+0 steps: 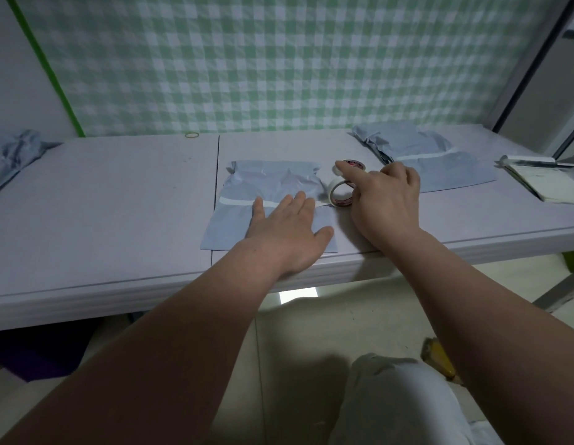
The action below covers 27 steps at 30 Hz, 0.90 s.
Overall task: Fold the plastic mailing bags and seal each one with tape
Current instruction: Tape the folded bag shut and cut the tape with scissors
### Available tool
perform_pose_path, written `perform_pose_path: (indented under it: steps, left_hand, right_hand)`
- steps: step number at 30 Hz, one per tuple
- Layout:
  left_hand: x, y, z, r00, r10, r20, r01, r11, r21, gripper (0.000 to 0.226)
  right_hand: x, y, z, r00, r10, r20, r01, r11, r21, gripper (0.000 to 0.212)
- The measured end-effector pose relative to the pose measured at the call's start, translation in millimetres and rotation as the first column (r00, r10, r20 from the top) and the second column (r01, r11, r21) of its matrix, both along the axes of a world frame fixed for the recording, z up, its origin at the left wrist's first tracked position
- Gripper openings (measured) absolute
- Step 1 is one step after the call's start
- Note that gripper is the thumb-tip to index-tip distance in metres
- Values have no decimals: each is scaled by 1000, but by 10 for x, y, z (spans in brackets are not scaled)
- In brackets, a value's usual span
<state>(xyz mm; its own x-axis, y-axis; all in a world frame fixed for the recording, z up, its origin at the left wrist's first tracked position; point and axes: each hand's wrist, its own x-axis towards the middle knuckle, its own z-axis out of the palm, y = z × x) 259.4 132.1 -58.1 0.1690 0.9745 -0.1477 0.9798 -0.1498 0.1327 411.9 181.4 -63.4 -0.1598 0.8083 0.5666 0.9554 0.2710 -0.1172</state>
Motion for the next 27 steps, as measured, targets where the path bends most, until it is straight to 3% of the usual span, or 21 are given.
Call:
perform_pose_path:
  steps: [10, 27]
  left_hand:
    - [-7, 36, 14, 1000, -16, -18, 15, 999, -32, 61]
    - [62, 44, 64, 998, 3, -68, -7, 999, -50, 59]
  right_hand:
    - [26, 33, 70, 981, 15, 194, -32, 996, 81, 53]
    - [-29, 17, 70, 985, -13, 174, 7, 999, 35, 48]
